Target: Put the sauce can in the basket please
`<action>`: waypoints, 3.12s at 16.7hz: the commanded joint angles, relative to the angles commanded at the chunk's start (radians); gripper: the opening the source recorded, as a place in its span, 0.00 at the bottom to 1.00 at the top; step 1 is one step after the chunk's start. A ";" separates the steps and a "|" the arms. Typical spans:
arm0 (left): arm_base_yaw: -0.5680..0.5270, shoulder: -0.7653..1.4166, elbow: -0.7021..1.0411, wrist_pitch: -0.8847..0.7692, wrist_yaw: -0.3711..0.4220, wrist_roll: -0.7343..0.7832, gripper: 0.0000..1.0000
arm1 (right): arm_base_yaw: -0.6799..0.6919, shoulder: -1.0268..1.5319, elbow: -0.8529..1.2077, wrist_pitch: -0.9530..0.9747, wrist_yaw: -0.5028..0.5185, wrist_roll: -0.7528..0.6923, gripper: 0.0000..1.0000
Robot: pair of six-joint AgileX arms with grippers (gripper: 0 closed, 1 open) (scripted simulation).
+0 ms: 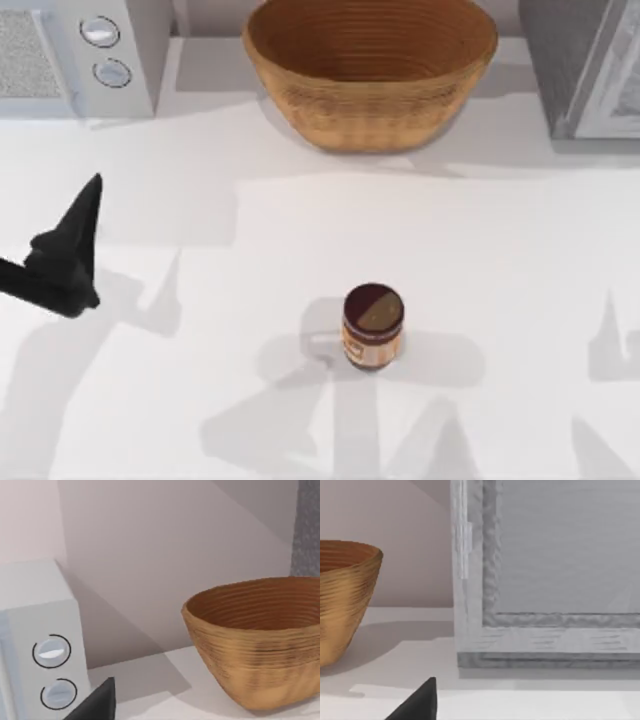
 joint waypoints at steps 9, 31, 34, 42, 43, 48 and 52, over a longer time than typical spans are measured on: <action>-0.160 1.037 0.228 0.648 0.466 0.088 1.00 | 0.000 0.000 0.000 0.000 0.000 0.000 1.00; -0.413 1.680 0.455 0.994 0.645 0.123 1.00 | 0.000 0.000 0.000 0.000 0.000 0.000 1.00; -0.473 1.703 0.506 0.984 0.587 0.103 1.00 | 0.000 0.000 0.000 0.000 0.000 0.000 1.00; -0.480 1.706 0.511 0.983 0.580 0.101 0.70 | 0.000 0.000 0.000 0.000 0.000 0.000 1.00; -0.480 1.706 0.511 0.983 0.580 0.101 0.62 | 0.000 0.000 0.000 0.000 0.000 0.000 1.00; -0.480 1.706 0.511 0.983 0.580 0.101 0.25 | 0.000 0.000 0.000 0.000 0.000 0.000 1.00; -0.480 1.706 0.511 0.983 0.580 0.101 0.00 | 0.000 0.000 0.000 0.000 0.000 0.000 1.00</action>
